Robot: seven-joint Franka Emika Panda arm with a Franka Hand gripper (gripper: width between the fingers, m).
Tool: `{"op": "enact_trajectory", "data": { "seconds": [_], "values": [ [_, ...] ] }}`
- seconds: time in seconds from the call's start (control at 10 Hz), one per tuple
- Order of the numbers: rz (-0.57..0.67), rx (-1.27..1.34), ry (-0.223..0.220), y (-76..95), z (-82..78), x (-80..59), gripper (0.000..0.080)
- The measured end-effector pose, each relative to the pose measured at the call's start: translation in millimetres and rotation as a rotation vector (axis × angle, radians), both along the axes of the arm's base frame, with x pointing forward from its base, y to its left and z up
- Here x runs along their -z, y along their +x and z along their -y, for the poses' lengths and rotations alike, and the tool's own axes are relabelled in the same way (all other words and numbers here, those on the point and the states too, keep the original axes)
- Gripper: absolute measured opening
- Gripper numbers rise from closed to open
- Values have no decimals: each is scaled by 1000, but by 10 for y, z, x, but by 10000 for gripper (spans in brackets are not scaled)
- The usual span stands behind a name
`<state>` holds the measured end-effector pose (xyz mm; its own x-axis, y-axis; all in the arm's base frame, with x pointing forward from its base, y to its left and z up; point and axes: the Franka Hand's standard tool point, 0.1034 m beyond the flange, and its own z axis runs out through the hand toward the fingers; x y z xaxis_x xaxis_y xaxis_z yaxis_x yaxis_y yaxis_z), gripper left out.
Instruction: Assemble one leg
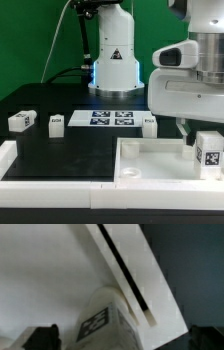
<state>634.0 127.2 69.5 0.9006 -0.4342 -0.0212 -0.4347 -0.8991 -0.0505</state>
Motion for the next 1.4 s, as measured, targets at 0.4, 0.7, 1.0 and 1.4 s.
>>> {"op": "enact_trajectory", "data": {
  "seconds": [0.4,0.7,1.0,1.4],
  "values": [
    [24,-443,-26,49,199,-9,649],
    [24,-440,-26,48,199,-8,369],
    [22,-372,-24,49,201,-8,289],
    [-2,189,-27,19,296,-1,290]
  ]
}}
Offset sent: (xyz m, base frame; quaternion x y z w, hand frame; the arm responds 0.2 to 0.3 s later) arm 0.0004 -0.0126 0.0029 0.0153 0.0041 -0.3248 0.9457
